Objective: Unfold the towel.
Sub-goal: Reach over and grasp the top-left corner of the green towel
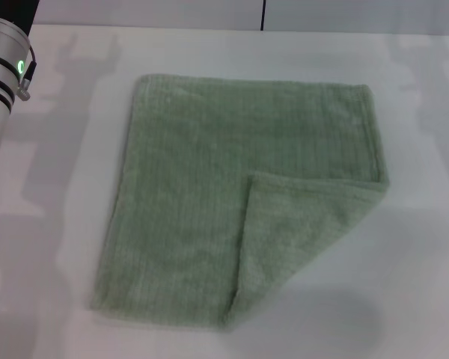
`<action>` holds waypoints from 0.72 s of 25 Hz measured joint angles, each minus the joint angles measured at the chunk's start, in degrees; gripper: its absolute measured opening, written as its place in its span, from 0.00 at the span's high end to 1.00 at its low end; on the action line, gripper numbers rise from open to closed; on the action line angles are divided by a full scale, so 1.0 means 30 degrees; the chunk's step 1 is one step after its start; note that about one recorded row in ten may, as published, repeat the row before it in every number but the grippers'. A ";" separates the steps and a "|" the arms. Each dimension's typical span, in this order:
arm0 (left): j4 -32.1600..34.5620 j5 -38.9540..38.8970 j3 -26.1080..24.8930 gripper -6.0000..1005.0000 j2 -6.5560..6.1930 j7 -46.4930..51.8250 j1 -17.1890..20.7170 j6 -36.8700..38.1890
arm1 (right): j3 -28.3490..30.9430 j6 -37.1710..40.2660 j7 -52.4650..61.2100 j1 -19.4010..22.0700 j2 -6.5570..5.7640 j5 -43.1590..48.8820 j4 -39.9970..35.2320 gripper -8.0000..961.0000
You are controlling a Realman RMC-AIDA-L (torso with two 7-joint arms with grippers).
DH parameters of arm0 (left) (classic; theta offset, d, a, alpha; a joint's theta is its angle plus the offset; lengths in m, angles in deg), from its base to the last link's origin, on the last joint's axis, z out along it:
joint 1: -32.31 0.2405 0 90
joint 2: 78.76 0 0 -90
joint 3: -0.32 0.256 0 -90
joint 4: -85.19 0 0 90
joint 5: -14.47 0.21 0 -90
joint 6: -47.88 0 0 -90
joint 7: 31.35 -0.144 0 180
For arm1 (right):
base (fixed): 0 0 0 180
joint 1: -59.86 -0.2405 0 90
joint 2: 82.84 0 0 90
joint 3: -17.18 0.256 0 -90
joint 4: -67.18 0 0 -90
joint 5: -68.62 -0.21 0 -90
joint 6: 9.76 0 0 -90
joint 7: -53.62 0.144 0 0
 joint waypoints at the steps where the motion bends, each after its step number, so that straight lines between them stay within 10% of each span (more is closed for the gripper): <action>1: 0.0000 0.0001 0.0000 0.21 0.0000 0.0000 0.0000 0.0000 | 0.0000 0.0000 0.0000 -0.0002 0.0000 -0.0001 -0.0001 0.32; 18: 0.0130 0.0007 0.1641 0.27 -0.0014 0.1252 0.0039 -0.0108 | 0.0000 0.0001 0.0001 -0.0017 -0.0001 -0.0001 -0.0006 0.32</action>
